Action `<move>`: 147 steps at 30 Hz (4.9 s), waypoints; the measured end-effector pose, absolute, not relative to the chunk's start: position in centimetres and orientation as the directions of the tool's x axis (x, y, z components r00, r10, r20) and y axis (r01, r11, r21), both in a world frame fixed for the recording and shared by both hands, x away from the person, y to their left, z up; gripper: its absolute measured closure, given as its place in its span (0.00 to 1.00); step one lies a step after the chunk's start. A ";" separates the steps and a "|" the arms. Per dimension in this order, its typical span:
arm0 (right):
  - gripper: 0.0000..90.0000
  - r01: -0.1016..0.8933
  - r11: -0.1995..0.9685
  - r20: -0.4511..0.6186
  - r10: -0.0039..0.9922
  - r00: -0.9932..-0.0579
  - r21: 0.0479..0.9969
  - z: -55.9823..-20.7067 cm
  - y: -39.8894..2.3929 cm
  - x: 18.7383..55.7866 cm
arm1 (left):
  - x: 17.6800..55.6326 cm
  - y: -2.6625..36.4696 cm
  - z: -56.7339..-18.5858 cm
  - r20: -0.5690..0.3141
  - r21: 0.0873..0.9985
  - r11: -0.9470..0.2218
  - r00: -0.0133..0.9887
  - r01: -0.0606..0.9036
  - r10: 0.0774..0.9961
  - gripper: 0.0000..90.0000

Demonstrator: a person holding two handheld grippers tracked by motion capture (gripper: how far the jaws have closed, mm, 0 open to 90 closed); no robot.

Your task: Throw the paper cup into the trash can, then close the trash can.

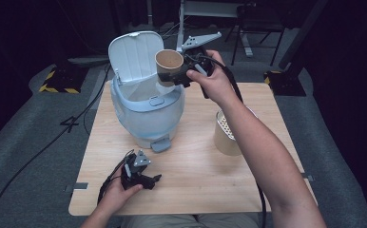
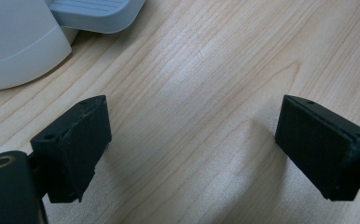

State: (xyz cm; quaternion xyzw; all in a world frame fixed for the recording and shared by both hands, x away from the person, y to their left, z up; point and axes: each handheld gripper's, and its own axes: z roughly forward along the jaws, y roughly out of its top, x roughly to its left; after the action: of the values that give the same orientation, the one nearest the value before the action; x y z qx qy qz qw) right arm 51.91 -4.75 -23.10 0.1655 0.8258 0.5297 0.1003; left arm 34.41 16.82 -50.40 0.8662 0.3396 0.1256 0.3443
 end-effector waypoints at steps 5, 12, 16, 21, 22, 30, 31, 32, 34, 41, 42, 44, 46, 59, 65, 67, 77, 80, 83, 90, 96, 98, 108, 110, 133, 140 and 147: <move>0.30 0.182 0.407 0.013 0.385 -0.923 0.895 -24.0 -3.4 52.2 | 34.4 16.8 -50.4 -0.015 0.682 -0.533 0.738 0.501 0.675 0.12; 0.30 0.203 0.421 0.004 0.427 -0.904 0.884 -24.9 -1.7 52.7 | 34.4 16.8 -50.4 -0.015 0.681 -0.533 0.737 0.502 0.676 0.12; 0.30 0.218 0.426 0.011 0.438 -0.899 0.878 -25.2 -1.1 52.8 | 34.4 16.8 -50.4 -0.015 0.681 -0.533 0.737 0.502 0.675 0.12; 0.30 0.207 0.495 -0.020 0.415 -0.910 0.844 -25.5 0.3 52.5 | 34.4 16.8 -50.4 -0.015 0.681 -0.534 0.738 0.501 0.675 0.12; 0.30 0.207 0.495 -0.020 0.415 -0.910 0.844 -25.5 0.3 52.5 | 34.4 16.8 -50.4 -0.015 0.681 -0.534 0.738 0.501 0.675 0.12; 0.15 0.160 0.557 -0.076 0.375 -0.924 0.815 -25.8 1.6 52.3 | 34.4 16.8 -50.4 -0.015 0.681 -0.533 0.737 0.502 0.675 0.12; 0.16 0.165 0.542 -0.056 0.367 -0.929 0.824 -25.7 1.8 52.3 | 34.4 16.8 -50.4 -0.015 0.681 -0.533 0.737 0.502 0.675 0.12; 0.23 0.167 0.527 -0.051 0.374 -0.926 0.834 -25.7 1.8 52.2 | 34.4 16.8 -50.4 -0.015 0.681 -0.533 0.738 0.502 0.675 0.12; 0.21 0.164 0.517 -0.059 0.387 -0.920 0.840 -25.6 1.8 52.2 | 34.4 16.8 -50.4 -0.015 0.681 -0.533 0.738 0.502 0.675 0.12; 0.17 0.153 0.496 -0.069 0.401 -0.913 0.855 -24.5 -0.1 51.8 | 34.4 16.8 -50.4 -0.015 0.681 -0.535 0.739 0.500 0.673 0.12; 0.18 0.150 0.497 -0.071 0.398 -0.915 0.855 -24.3 -0.4 51.7 | 34.4 16.8 -50.4 -0.015 0.682 -0.535 0.740 0.499 0.672 0.12; 0.18 0.144 0.491 -0.070 0.392 -0.917 0.859 -23.8 -1.4 51.4 | 34.5 16.9 -50.4 -0.018 0.679 -0.538 0.744 0.499 0.668 0.12; 0.17 0.144 0.479 -0.065 0.393 -0.917 0.866 -23.6 -1.9 51.3 | 34.5 16.9 -50.4 -0.017 0.682 -0.536 0.743 0.498 0.669 0.12; 0.18 0.140 0.434 -0.084 0.458 -0.885 0.890 -21.6 -9.8 48.1 | 34.4 17.2 -50.4 -0.018 0.688 -0.523 0.732 0.503 0.681 0.17; 0.20 0.163 0.433 -0.074 0.481 -0.874 0.887 -22.3 -14.3 46.2 | 34.3 17.2 -50.4 -0.015 0.686 -0.521 0.726 0.507 0.687 0.16; 0.21 0.173 0.431 -0.069 0.490 -0.869 0.886 -22.6 -15.6 45.7 | 34.3 17.1 -50.4 -0.017 0.686 -0.520 0.726 0.509 0.688 0.16; 0.25 0.194 0.411 -0.080 0.562 -0.823 0.891 -25.2 -21.4 42.5 | 34.2 17.1 -50.4 -0.017 0.685 -0.516 0.721 0.513 0.693 0.16; 0.25 0.215 0.416 -0.081 0.588 -0.805 0.883 -26.4 -23.4 41.2 | 34.4 17.2 -50.4 -0.018 0.684 -0.520 0.725 0.512 0.689 0.15; 0.25 0.236 0.429 -0.086 0.609 -0.788 0.872 -27.6 -24.9 40.3 | 34.6 17.2 -50.2 -0.012 0.671 -0.531 0.723 0.518 0.691 0.16; 0.26 0.271 0.457 -0.098 0.636 -0.766 0.847 -31.9 -28.1 38.5 | 34.7 17.9 -49.9 -0.016 0.661 -0.520 0.703 0.541 0.711 0.23; 0.27 0.301 0.436 -0.072 0.657 -0.750 0.848 -33.9 -29.8 37.4 | 34.7 18.7 -49.6 -0.023 0.678 -0.492 0.684 0.547 0.729 0.25; 0.28 0.346 0.431 -0.035 0.666 -0.745 0.834 -34.7 -30.3 36.9 | 34.7 18.9 -49.4 -0.030 0.692 -0.476 0.681 0.543 0.732 0.25; 0.25 0.385 0.400 -0.030 0.725 -0.688 0.832 -41.3 -31.9 35.5 | 34.7 19.5 -49.0 -0.042 0.708 -0.467 0.691 0.531 0.722 0.25; 0.25 0.396 0.390 -0.018 0.731 -0.682 0.831 -42.8 -32.2 35.5 | 34.8 19.6 -48.9 -0.029 0.708 -0.477 0.696 0.521 0.717 0.25; 0.21 0.485 0.438 -0.055 0.782 -0.621 0.756 -49.7 -33.9 36.4 | 34.4 20.1 -47.0 -0.043 0.761 -0.442 0.716 0.476 0.697 0.26; 0.18 0.517 0.425 -0.034 0.796 -0.605 0.743 -50.4 -34.3 36.7 | 33.8 21.1 -44.6 -0.081 0.819 -0.364 0.718 0.444 0.692 0.26; 0.17 0.540 0.408 -0.005 0.801 -0.599 0.736 -50.4 -34.4 36.8 | 32.9 22.1 -41.6 -0.075 0.850 -0.355 0.757 0.389 0.649 0.25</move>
State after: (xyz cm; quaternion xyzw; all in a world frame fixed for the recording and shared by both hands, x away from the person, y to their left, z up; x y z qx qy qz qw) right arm 36.84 -34.38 -50.40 0.4094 0.8191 0.3582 0.1821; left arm 32.93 22.12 -41.59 0.8114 0.3200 0.1386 0.4691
